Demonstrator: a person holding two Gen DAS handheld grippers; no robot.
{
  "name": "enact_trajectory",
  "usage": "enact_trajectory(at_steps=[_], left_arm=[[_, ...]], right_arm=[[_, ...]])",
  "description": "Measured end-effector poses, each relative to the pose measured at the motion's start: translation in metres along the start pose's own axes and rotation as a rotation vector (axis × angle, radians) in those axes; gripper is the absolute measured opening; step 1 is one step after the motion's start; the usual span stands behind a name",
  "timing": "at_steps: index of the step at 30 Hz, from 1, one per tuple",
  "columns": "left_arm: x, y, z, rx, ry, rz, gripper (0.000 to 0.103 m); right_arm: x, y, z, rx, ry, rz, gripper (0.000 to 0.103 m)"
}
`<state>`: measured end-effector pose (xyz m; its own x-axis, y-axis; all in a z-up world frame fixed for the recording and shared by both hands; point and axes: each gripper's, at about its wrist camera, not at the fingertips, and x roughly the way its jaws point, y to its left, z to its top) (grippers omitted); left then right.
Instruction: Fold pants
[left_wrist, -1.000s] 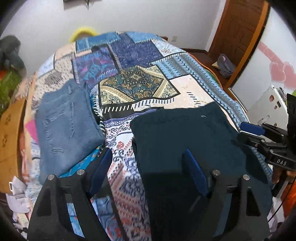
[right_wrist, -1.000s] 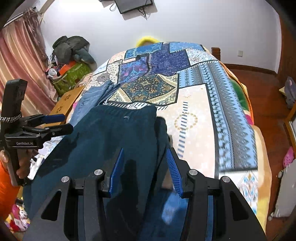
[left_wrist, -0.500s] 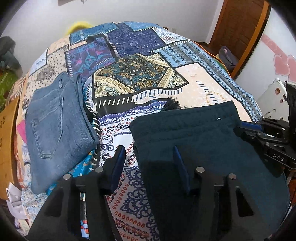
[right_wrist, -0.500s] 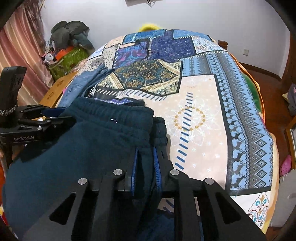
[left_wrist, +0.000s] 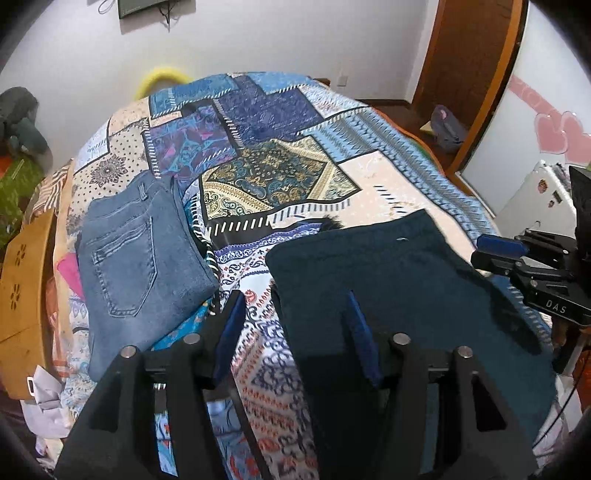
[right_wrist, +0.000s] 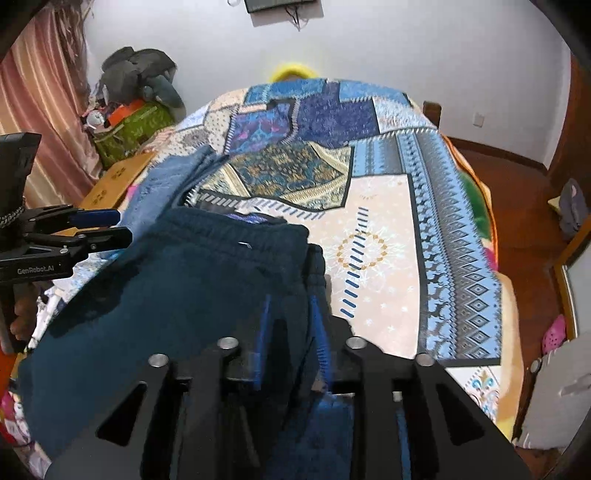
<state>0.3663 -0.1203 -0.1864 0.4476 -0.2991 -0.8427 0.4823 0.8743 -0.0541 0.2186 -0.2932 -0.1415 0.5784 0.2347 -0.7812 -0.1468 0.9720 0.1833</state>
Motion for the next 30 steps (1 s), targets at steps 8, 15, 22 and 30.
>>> enact_trajectory(at_steps=[8,15,22,30], left_arm=[[-0.013,-0.003,-0.018,-0.033,0.079,-0.07,0.086],[0.014,-0.007,-0.038,-0.069,0.234,-0.114,0.086],[0.035,0.001,-0.038,-0.173,0.316,-0.216,0.086],[0.049,0.007,-0.037,-0.228,0.365,-0.309,0.087]], right_arm=[[-0.028,0.007,-0.019,0.018,-0.026,0.013,0.078],[-0.006,0.001,-0.044,0.085,0.123,0.09,0.078],[0.026,-0.005,-0.05,0.182,0.2,0.205,0.079],[0.055,-0.007,-0.045,0.244,0.251,0.343,0.069]])
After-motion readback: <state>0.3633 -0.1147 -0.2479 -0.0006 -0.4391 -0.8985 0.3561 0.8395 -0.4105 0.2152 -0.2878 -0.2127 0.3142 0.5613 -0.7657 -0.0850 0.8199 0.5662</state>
